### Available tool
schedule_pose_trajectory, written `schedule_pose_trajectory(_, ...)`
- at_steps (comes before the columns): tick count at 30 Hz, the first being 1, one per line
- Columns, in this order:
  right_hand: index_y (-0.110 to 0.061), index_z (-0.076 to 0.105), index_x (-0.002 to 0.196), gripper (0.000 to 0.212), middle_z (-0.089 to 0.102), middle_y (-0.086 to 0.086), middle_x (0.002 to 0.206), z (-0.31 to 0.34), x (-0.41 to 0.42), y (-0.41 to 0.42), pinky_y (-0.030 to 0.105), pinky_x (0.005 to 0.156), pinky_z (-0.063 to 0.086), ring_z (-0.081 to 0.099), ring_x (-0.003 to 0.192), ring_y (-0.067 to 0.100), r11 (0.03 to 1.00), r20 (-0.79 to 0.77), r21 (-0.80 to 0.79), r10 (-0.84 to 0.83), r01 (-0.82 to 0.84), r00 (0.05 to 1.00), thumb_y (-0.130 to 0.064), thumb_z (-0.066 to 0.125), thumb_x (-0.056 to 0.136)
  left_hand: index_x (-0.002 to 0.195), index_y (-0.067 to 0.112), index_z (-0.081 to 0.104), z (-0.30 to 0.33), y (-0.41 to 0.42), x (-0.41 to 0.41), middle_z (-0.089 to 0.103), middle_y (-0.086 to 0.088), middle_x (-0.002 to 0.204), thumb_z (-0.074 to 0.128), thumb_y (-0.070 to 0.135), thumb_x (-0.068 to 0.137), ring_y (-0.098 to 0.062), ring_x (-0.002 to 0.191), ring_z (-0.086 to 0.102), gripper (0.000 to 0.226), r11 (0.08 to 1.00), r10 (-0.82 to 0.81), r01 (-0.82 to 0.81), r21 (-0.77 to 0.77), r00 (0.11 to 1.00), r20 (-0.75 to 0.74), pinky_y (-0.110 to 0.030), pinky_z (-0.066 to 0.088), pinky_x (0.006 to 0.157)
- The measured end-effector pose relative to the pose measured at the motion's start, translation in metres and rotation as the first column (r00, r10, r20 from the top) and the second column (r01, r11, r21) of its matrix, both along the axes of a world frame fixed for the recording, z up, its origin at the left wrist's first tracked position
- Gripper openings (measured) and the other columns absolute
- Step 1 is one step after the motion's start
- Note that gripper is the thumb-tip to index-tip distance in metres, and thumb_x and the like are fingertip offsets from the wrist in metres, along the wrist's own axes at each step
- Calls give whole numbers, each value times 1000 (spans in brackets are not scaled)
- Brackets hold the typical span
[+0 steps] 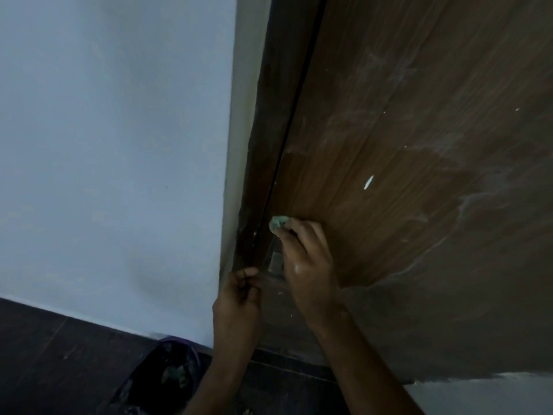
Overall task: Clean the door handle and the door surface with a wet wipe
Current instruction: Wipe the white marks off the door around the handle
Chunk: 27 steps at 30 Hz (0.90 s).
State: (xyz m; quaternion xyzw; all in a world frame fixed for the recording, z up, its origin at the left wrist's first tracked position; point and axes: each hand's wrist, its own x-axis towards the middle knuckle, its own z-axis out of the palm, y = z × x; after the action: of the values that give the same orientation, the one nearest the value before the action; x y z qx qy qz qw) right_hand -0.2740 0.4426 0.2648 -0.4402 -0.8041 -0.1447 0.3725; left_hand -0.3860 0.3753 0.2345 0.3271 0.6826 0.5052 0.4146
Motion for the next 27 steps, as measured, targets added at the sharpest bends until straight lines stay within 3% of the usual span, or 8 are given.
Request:
schedule_pose_trajectory(4,2,76,109,19,71,14,110,-9,19,-12,26,91,54,63,102,21,992,-111,0,-129,130,986,-2,61,98,97,43,60,-3,-2,-2,65,23,98,58,15,97,18,79,58,29,1000,-18,18,-13,1000,19,-5,42,54)
schedule_pose_trajectory(7,1,77,103,18,73,13,102,-8,11,-20,24,83,57,67,93,21,972,-178,-42,-234,230,956,5,74,86,99,45,58,-4,-3,-1,64,23,103,57,18,98,9,82,60,27,999,-33,33,-14,999,16,-17,46,64)
schedule_pose_trajectory(10,2,78,101,12,72,12,98,4,-6,-19,23,83,56,65,91,17,976,-260,17,-204,215,944,0,69,93,105,40,61,-5,-3,0,67,18,101,57,17,97,3,76,62,25,999,-44,44,-11,999,11,-28,57,68)
schedule_pose_trajectory(13,3,78,100,20,72,13,99,33,-6,-11,20,89,52,56,100,8,964,-355,174,-131,203,926,-4,59,102,106,38,63,-5,-4,-4,67,19,94,58,15,97,12,72,61,26,999,-32,32,14,999,4,-12,52,57)
schedule_pose_trajectory(15,4,77,101,16,71,15,99,53,-4,-3,22,89,52,55,102,8,941,-381,267,-97,210,920,0,61,101,103,40,63,-4,-3,-8,66,23,96,58,16,97,12,81,61,26,1000,-22,21,18,1000,17,-7,46,60)
schedule_pose_trajectory(20,5,77,103,18,71,18,102,75,-8,7,22,99,48,65,99,23,935,-274,319,-66,156,959,0,60,101,101,43,63,-6,-2,-7,66,25,100,58,19,98,6,92,60,25,999,-43,42,21,998,54,-16,47,70)
schedule_pose_trajectory(24,2,76,107,17,62,13,114,79,31,9,45,91,58,65,107,29,892,-552,311,-111,328,826,5,63,97,102,41,65,-9,-3,-10,68,24,99,59,18,97,6,92,61,24,998,-45,42,48,998,53,-16,47,72)
schedule_pose_trajectory(27,-5,74,114,19,62,16,120,83,18,14,38,96,57,62,114,21,890,-643,225,-169,396,747,-5,60,102,102,37,66,-11,-5,-11,69,22,98,60,15,96,10,92,61,23,999,-24,22,40,998,52,-8,45,68)
